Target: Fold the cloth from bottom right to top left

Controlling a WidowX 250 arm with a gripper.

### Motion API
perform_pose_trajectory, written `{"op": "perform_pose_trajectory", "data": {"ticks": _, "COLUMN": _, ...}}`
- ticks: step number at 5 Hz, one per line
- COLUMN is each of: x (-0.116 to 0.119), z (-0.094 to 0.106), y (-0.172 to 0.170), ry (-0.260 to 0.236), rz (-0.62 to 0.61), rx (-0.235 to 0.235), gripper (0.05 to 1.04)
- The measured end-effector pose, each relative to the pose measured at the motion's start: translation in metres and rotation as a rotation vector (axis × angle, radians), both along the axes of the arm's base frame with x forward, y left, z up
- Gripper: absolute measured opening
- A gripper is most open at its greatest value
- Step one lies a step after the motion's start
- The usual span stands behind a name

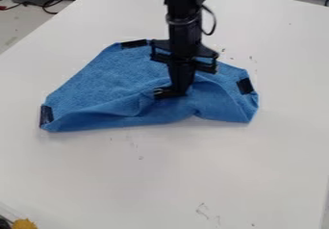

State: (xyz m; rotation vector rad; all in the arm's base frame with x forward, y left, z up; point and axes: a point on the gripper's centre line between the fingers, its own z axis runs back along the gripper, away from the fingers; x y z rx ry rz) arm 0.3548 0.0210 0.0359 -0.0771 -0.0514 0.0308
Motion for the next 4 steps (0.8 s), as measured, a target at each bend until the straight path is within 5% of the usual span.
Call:
{"op": "perform_pose_trajectory", "data": {"ticks": 1, "x": 0.019, "z": -0.021, "y": 0.025, "ry": -0.009, "rz": -0.021, "rx": -0.069, "gripper": 0.053}}
{"op": "perform_pose_trajectory", "data": {"ticks": 2, "x": 0.029, "z": -0.024, "y": 0.031, "ry": -0.017, "rz": -0.049, "rx": -0.079, "gripper": 0.073}}
{"op": "perform_pose_trajectory", "data": {"ticks": 4, "x": 0.029, "z": -0.022, "y": 0.030, "ry": -0.023, "rz": -0.024, "rx": -0.017, "gripper": 0.450}}
